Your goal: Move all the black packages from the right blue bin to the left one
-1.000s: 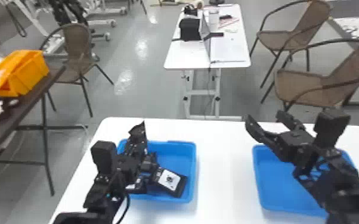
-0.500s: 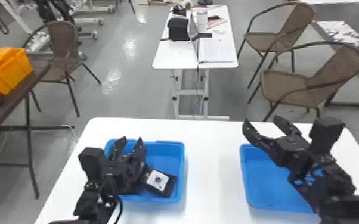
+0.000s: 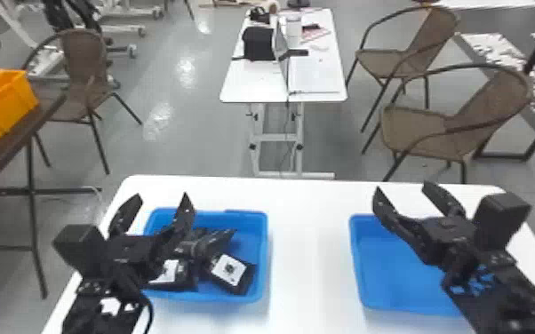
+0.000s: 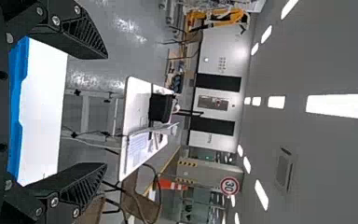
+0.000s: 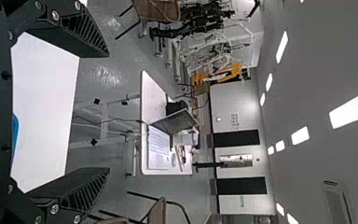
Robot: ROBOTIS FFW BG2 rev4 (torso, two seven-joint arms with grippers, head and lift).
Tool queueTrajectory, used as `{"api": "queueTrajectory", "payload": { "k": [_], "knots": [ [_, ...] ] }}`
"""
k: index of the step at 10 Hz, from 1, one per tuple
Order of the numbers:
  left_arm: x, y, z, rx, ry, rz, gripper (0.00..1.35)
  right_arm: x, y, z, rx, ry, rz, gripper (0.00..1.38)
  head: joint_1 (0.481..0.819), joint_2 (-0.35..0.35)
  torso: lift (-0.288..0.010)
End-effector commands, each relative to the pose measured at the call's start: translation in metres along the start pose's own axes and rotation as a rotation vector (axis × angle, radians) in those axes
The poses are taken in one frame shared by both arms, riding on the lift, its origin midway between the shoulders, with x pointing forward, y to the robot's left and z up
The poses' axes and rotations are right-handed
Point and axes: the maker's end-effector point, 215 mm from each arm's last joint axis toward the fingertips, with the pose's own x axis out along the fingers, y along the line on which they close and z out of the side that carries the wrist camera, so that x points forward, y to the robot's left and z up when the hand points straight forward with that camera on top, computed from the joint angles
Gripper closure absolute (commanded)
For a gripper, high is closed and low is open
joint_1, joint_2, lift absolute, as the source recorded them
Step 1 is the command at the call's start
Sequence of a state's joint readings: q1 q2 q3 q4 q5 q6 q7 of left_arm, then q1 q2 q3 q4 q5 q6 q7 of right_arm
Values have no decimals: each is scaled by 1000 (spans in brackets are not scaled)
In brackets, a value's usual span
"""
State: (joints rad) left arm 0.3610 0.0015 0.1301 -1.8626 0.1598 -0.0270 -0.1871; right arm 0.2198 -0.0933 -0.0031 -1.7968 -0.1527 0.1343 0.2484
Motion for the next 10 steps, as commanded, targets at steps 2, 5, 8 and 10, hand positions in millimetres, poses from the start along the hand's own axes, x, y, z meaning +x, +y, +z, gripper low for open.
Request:
{"api": "queueTrajectory", "payload": {
  "k": [2, 5, 8, 10],
  "knots": [
    [-54, 10, -11, 65, 57, 23, 219, -50, 0, -18, -70, 46, -32, 167, 695, 83, 0],
    [-89, 14, -37, 189, 149, 24, 219, -111, 10, -60, -52, 174, -42, 167, 695, 86, 0],
    [-103, 18, -32, 255, 160, 71, 219, -145, 5, -80, -22, 224, -102, 167, 695, 105, 0],
    [-102, 15, -30, 254, 160, 68, 219, -139, 10, -78, -21, 216, -88, 167, 695, 98, 0]
  ]
}}
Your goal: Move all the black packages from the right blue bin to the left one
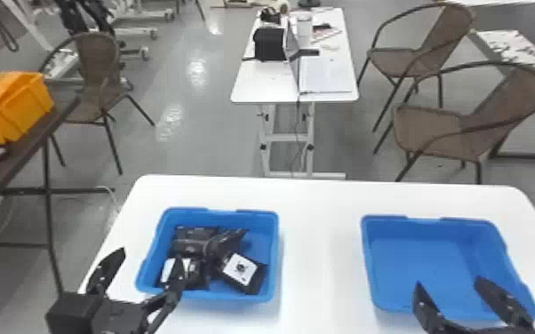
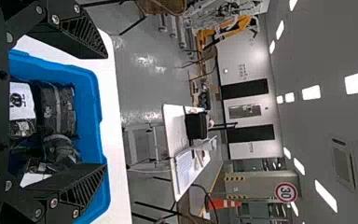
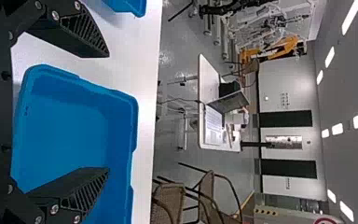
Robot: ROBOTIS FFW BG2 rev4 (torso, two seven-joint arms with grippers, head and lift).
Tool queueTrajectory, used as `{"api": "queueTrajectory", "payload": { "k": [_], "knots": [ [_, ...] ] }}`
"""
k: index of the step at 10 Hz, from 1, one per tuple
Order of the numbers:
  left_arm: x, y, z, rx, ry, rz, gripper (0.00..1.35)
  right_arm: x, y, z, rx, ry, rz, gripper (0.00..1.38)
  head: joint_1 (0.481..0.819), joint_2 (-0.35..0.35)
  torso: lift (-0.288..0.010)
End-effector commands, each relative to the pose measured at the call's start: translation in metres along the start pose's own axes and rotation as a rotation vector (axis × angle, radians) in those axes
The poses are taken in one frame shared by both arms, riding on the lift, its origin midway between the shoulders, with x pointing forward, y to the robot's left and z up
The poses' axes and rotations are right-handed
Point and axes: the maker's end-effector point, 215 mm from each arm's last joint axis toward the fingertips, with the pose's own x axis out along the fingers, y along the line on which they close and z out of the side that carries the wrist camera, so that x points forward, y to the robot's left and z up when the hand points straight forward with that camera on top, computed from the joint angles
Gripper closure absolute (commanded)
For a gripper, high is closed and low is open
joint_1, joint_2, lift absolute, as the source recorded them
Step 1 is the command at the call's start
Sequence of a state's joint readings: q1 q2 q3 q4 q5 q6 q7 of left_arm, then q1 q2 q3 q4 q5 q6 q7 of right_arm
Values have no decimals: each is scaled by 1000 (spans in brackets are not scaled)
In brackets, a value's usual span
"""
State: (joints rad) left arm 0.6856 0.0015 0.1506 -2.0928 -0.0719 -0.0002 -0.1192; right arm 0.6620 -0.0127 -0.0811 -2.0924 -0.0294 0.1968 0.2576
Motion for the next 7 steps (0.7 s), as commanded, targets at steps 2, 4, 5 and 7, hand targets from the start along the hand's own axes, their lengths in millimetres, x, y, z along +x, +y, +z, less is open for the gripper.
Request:
{"api": "queueTrajectory", "payload": {
  "k": [2, 4, 5, 7],
  "knots": [
    [2, -3, 2, -15, -2, 0, 219, 1, 0, -1, 1, 2, 1, 167, 695, 98, 0],
    [2, -3, 1, -16, -1, 0, 219, 2, 1, -2, 8, 2, 3, 167, 695, 96, 0],
    [2, -2, 1, -19, -1, 1, 219, 2, 0, -2, 9, 1, 2, 167, 695, 96, 0],
    [2, -3, 1, -23, 0, 0, 219, 2, 1, -2, 11, 1, 1, 167, 695, 98, 0]
  ]
}}
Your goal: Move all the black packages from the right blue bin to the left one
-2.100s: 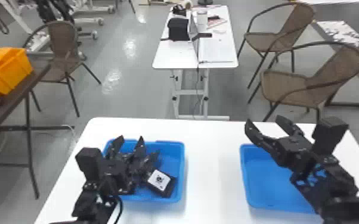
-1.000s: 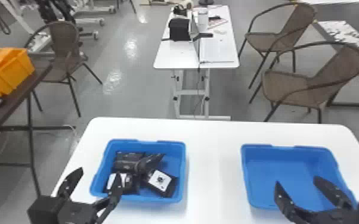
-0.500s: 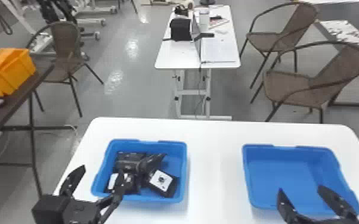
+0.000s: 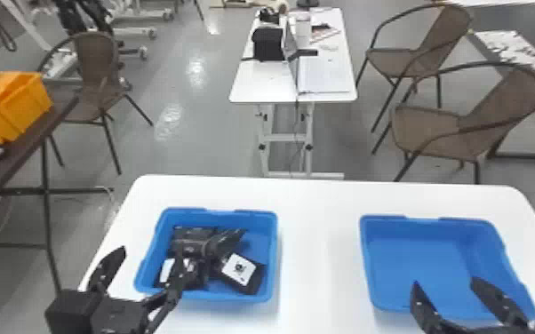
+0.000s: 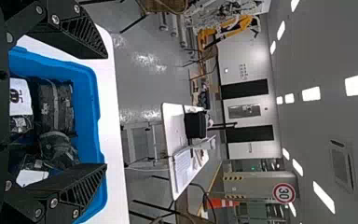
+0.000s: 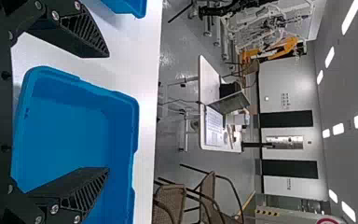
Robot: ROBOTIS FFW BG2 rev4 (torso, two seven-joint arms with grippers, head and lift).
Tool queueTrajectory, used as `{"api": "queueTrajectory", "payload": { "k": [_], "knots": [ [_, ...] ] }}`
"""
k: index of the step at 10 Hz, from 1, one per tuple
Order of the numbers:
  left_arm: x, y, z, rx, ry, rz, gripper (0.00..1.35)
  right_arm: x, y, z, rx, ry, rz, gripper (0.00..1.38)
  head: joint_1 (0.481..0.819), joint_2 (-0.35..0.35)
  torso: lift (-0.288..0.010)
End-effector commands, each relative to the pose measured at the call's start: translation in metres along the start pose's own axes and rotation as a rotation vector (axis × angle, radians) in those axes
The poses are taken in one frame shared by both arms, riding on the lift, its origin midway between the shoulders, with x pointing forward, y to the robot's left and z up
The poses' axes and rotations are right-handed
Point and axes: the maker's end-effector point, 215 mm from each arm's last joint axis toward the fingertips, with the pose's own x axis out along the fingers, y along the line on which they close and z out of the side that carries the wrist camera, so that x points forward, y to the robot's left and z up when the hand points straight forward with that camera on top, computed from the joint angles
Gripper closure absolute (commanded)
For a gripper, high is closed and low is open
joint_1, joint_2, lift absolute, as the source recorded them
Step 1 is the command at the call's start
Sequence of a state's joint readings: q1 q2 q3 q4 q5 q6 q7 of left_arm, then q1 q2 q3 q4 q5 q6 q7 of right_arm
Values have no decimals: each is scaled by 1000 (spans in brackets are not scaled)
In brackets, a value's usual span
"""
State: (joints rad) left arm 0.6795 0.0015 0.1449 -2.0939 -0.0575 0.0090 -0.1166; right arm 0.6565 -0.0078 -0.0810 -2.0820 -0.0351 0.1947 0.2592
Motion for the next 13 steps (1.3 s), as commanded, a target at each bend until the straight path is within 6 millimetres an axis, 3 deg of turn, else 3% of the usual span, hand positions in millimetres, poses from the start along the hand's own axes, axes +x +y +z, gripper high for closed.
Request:
{"api": "queueTrajectory", "payload": {
  "k": [1, 13],
  "knots": [
    [0, -2, -1, -6, 3, 0, 219, 0, 1, 0, 0, -1, 1, 167, 695, 98, 0],
    [2, -3, 1, -19, -2, 0, 219, 1, 1, 0, 8, -4, -3, 167, 695, 94, 0]
  ]
}}
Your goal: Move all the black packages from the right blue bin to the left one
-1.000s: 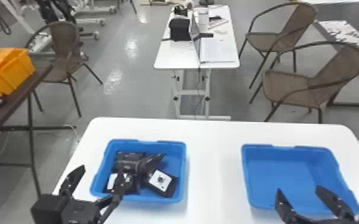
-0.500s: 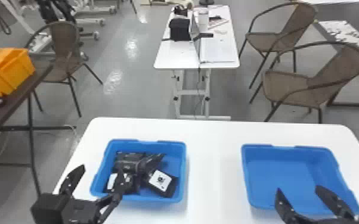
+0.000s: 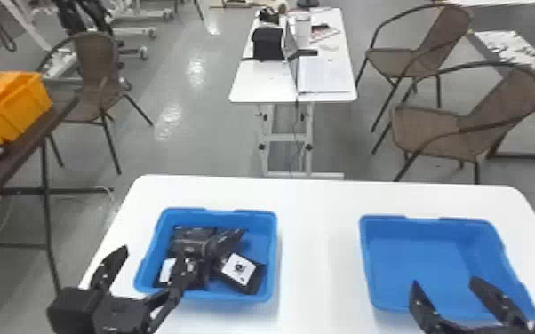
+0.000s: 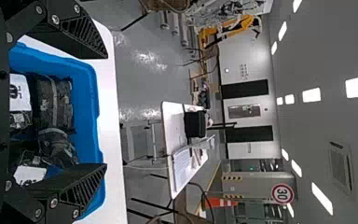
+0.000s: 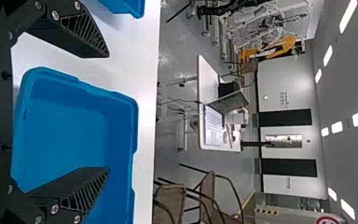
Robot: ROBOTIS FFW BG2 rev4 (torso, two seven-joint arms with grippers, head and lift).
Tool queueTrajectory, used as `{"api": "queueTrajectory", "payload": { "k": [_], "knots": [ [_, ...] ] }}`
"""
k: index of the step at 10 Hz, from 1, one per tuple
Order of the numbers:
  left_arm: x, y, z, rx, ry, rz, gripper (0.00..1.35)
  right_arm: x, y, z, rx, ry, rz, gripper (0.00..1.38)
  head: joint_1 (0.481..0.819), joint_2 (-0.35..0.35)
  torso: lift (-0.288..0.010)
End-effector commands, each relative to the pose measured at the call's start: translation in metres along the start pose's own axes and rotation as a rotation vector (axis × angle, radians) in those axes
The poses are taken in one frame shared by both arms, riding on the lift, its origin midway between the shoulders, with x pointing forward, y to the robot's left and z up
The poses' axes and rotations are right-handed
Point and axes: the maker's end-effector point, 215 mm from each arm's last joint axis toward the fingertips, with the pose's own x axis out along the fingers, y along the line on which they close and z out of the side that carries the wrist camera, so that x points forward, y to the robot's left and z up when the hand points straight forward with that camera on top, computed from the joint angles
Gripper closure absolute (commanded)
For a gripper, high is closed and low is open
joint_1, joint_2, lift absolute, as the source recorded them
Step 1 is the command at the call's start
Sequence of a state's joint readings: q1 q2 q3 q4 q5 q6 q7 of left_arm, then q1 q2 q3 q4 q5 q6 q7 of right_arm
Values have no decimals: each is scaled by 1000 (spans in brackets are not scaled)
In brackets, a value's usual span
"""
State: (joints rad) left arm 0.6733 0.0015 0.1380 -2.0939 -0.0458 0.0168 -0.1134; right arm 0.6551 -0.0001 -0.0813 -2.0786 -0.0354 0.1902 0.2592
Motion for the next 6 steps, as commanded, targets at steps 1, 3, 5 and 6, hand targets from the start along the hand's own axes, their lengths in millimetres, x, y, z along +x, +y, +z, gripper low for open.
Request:
{"api": "queueTrajectory", "payload": {
  "k": [1, 3, 5, 6],
  "knots": [
    [0, 0, 0, -5, 0, 2, 219, 0, 0, -1, 1, 1, 0, 167, 695, 94, 0],
    [0, 0, 0, -5, -1, 2, 219, 0, 0, -1, 3, 1, 0, 167, 695, 94, 0],
    [0, 0, 0, -6, -1, 2, 219, 0, 0, -2, 3, 2, 0, 167, 695, 94, 0],
    [0, 1, 1, -7, -3, 3, 219, 0, 0, -1, 3, 1, 0, 167, 695, 94, 0]
  ]
}}
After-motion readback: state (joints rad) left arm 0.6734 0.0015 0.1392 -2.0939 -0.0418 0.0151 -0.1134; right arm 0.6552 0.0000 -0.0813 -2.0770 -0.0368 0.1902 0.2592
